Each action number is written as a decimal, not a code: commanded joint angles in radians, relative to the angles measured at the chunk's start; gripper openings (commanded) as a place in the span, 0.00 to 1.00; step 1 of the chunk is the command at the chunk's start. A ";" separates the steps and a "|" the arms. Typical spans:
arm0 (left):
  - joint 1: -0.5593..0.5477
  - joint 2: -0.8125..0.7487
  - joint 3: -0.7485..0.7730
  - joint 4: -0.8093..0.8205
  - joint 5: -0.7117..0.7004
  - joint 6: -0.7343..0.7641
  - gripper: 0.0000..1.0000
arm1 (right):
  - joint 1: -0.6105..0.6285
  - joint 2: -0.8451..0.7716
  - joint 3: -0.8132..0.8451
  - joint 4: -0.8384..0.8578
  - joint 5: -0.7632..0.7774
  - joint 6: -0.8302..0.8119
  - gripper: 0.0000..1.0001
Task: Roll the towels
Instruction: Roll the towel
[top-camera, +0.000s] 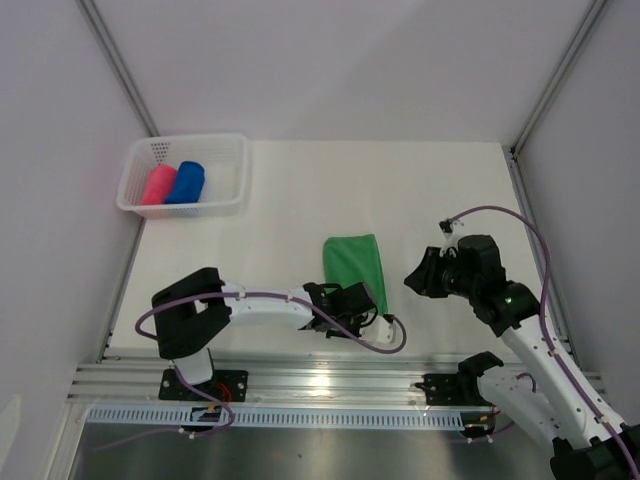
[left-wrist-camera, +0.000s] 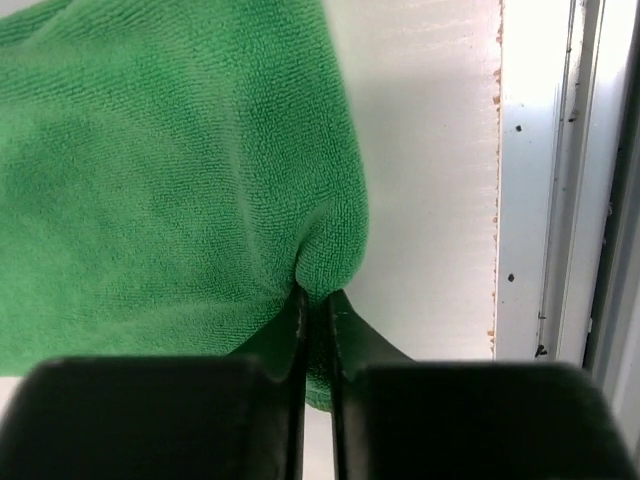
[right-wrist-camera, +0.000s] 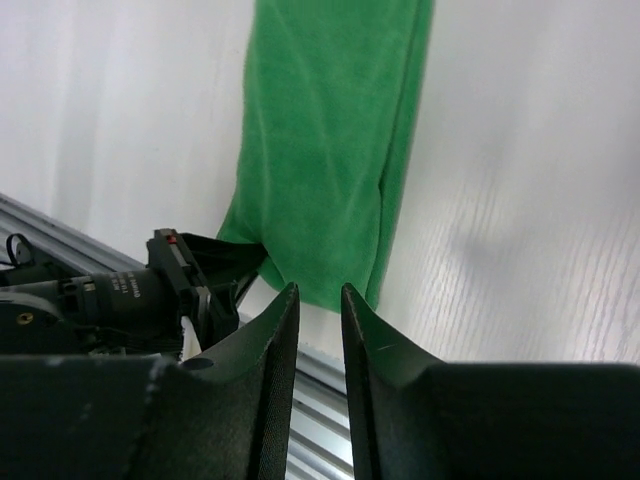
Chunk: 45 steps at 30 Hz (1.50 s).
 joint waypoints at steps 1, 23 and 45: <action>0.009 -0.043 -0.086 -0.045 -0.016 0.012 0.01 | -0.002 -0.015 0.070 0.102 -0.045 -0.101 0.27; 0.468 -0.188 0.056 -0.298 0.709 0.142 0.01 | 0.361 0.026 -0.279 0.654 -0.128 -0.676 0.38; 0.497 -0.105 0.083 -0.362 0.783 0.222 0.01 | 0.708 0.279 -0.249 0.697 0.232 -0.599 0.49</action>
